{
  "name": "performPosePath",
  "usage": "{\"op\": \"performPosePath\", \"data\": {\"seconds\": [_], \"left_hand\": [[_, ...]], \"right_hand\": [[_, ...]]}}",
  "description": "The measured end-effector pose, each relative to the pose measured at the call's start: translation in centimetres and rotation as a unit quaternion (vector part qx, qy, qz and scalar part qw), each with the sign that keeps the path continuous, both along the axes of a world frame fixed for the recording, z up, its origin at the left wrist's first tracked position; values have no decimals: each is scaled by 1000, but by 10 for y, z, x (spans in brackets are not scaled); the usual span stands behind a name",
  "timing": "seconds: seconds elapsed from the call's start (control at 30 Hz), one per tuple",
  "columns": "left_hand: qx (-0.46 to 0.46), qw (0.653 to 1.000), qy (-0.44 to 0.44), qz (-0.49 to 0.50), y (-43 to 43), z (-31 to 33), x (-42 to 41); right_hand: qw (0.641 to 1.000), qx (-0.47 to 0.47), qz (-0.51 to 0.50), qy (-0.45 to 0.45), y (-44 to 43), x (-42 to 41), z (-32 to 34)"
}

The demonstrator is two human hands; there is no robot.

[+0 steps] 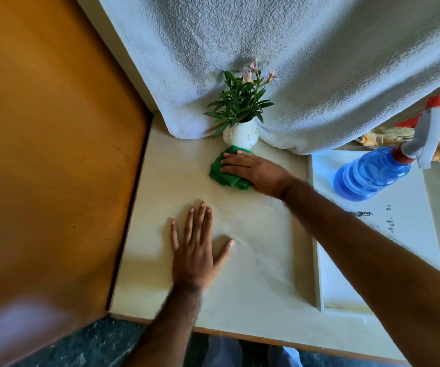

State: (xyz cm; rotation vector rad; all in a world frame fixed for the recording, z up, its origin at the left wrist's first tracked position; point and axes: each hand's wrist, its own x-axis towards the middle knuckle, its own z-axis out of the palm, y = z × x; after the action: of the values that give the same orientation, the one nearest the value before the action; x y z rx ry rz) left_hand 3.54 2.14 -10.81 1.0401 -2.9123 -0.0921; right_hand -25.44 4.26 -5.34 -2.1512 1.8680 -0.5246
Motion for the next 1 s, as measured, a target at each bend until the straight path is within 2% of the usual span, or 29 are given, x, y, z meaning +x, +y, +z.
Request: {"op": "performPosePath", "data": {"seconds": [0.23, 0.37, 0.53, 0.67, 0.83, 1.0], "left_hand": [[-7, 1000, 1, -1, -2, -1, 1], [-6, 1000, 8, 1, -2, 0, 0], [28, 1000, -12, 5, -1, 8, -2], [60, 998, -24, 9, 0, 16, -3], [80, 996, -29, 10, -1, 19, -1], [75, 997, -15, 9, 0, 16, -3]], "right_hand": [[979, 74, -111, -156, -6, 11, 7], [954, 126, -191, -193, -15, 19, 28], [976, 93, -140, -137, 20, 41, 50], [991, 27, -129, -32, 75, 50, 60], [970, -20, -243, -7, 156, 46, 63], [934, -8, -356, 17, 235, 45, 43]]}}
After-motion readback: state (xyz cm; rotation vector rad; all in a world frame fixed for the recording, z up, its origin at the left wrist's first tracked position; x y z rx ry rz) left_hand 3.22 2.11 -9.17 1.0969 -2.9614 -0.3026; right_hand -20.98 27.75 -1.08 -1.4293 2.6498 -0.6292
